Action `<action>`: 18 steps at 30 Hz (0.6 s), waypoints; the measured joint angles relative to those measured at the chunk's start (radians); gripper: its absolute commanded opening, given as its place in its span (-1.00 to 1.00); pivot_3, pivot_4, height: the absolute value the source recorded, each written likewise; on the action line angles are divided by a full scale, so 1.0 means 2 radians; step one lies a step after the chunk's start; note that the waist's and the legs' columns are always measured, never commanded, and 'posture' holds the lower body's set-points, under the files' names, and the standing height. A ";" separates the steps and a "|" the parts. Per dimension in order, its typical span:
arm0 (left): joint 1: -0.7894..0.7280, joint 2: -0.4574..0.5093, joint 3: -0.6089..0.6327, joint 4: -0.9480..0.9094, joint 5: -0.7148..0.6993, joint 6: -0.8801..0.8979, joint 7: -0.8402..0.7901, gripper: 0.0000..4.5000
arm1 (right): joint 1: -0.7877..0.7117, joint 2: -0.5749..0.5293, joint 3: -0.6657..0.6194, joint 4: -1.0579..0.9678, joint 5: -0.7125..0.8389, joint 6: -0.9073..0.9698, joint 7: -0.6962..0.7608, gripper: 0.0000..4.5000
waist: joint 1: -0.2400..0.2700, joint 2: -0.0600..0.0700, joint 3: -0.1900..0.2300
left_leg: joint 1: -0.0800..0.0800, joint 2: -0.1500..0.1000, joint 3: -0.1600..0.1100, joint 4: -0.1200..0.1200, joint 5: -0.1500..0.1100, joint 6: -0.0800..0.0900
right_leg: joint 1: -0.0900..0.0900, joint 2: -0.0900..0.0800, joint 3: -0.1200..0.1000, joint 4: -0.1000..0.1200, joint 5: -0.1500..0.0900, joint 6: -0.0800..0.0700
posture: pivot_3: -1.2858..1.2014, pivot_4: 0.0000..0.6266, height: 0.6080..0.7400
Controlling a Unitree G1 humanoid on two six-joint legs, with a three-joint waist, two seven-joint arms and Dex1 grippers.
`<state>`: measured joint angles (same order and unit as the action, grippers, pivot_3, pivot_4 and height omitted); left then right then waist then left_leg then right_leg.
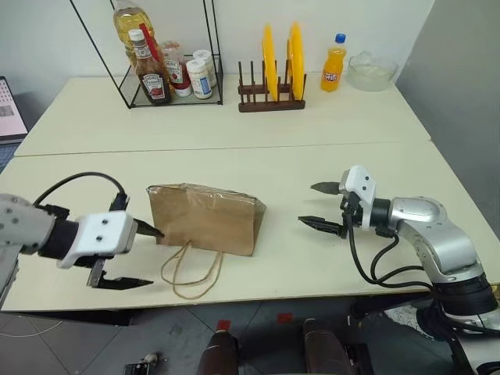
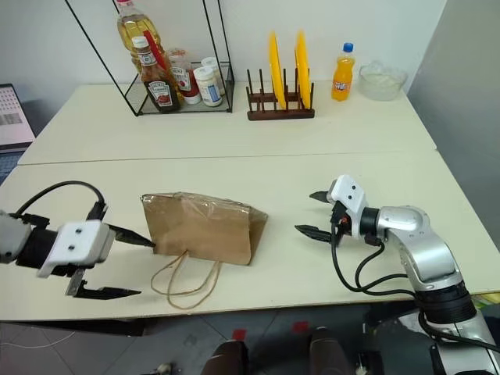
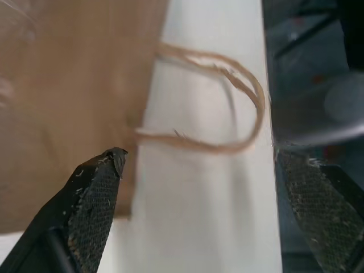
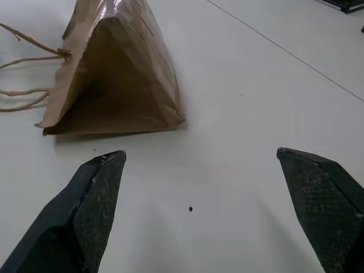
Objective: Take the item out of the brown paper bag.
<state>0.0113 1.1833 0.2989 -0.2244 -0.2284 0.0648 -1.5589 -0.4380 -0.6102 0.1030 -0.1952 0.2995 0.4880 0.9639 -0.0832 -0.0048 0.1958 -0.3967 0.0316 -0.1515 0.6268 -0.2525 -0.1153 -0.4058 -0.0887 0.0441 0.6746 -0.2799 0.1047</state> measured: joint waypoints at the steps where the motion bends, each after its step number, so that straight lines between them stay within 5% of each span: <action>1: 0.007 -0.001 0.001 0.004 0.005 -0.018 0.001 1.00 | 0.000 0.000 0.000 0.000 0.000 -0.001 0.003 0.99 | 0.001 0.000 0.000 | 0.000 0.000 0.000 0.000 0.000 0.000 | 0.000 0.000 0.000 0.000 0.000 0.000 | 0.03 -0.52 1.00; 6: 0.033 -0.036 -0.011 0.015 0.017 -0.089 0.034 1.00 | 0.016 -0.008 0.021 -0.016 -0.001 -0.022 0.031 0.99 | 0.001 0.000 0.000 | 0.000 0.000 0.000 0.000 0.000 0.000 | 0.000 0.000 0.000 0.000 0.000 0.000 | 0.03 -0.52 1.00; 11: 0.001 -0.105 -0.062 0.012 0.019 -0.068 0.110 1.00 | 0.016 -0.006 0.034 -0.015 -0.011 -0.052 0.033 0.99 | 0.001 -0.001 0.000 | 0.000 0.000 0.000 0.000 0.000 0.000 | 0.000 0.000 0.000 0.000 0.000 0.000 | 0.03 -0.52 1.00; 18: -0.034 -0.120 -0.075 -0.029 -0.065 0.090 0.157 0.17 | 0.042 -0.017 0.078 0.012 -0.072 -0.242 0.069 1.00 | 0.000 -0.001 0.000 | 0.001 0.000 0.000 0.000 0.000 0.000 | 0.000 0.000 0.000 0.001 0.000 0.000 | 0.03 -0.52 1.00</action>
<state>-0.0558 0.9438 0.1480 -0.2827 -0.3591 0.2449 -1.2455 -0.3539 -0.6436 0.2589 -0.1718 0.1564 0.0049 1.1029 -0.0832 -0.0061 0.1951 -0.3957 0.0316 -0.1517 0.6276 -0.2525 -0.1152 -0.4049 -0.0887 0.0440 0.6759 -0.2799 0.1049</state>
